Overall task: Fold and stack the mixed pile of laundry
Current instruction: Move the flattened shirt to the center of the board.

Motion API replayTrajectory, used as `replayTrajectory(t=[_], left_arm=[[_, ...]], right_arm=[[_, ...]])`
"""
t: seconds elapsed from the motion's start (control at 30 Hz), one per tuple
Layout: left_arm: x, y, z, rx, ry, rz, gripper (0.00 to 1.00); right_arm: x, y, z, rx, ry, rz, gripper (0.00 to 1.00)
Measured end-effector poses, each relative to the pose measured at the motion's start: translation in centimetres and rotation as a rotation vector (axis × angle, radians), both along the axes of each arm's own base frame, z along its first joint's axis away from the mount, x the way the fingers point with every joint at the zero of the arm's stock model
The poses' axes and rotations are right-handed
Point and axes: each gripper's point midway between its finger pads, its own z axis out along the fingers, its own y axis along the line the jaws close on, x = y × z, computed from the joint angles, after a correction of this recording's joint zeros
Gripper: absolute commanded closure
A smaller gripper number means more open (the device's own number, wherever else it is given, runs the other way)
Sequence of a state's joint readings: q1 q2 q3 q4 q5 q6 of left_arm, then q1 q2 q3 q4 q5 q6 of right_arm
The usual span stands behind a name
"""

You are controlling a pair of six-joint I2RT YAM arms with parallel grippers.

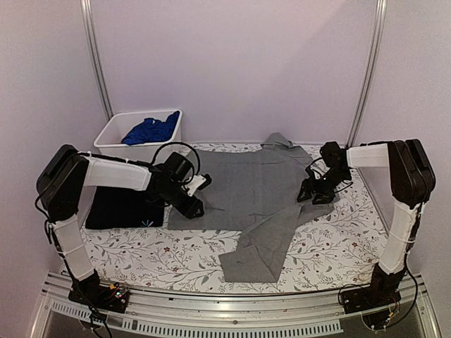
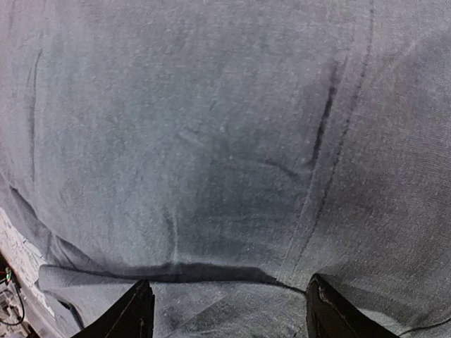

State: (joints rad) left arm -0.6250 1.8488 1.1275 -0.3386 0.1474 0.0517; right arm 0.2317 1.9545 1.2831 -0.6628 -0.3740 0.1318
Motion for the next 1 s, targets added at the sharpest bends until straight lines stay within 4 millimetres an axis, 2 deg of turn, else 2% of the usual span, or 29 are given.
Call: replayTrajectory(t=[0.17,0.27,0.37,0.47,0.57,0.7,0.77,0.87,1.0], left_arm=[[-2.6,-0.5,-1.6,0.052,0.040,-0.055,0.52],[-3.8,-0.1,-2.6,0.077,0.065,-0.069,0.53],[-4.9,0.7,-2.7,0.078,0.072,-0.083,0.52],[-6.3,1.6,-2.2,0.073,0.079,-0.088,0.49],[-7.0,1.8,-0.4,0.037,0.053,-0.096,0.48],[-7.2,1.1,2.7,-0.036,-0.001,-0.133,0.50],[-7.3,1.1,2.8,-0.039,-0.007,-0.142,0.50],[-7.9,1.7,1.9,-0.020,0.013,-0.146,0.49],[-8.5,1.9,1.4,-0.016,0.037,-0.151,0.48]], right_arm=[[-1.3,-1.1,-0.3,0.004,-0.017,-0.009,0.27],[-3.4,-1.5,-0.3,0.015,-0.005,-0.012,0.28],[-5.9,-1.9,-0.2,0.041,0.034,-0.028,0.29],[-7.3,-1.9,0.2,0.058,0.069,-0.041,0.28],[-8.1,-1.8,1.4,0.072,0.080,-0.046,0.29],[-7.4,-1.7,4.9,0.088,0.011,-0.042,0.30],[-7.0,-1.5,6.4,0.102,-0.016,-0.044,0.29],[-7.5,-1.6,6.5,0.105,0.002,-0.070,0.29],[-9.2,-2.0,5.1,0.091,0.074,-0.114,0.29]])
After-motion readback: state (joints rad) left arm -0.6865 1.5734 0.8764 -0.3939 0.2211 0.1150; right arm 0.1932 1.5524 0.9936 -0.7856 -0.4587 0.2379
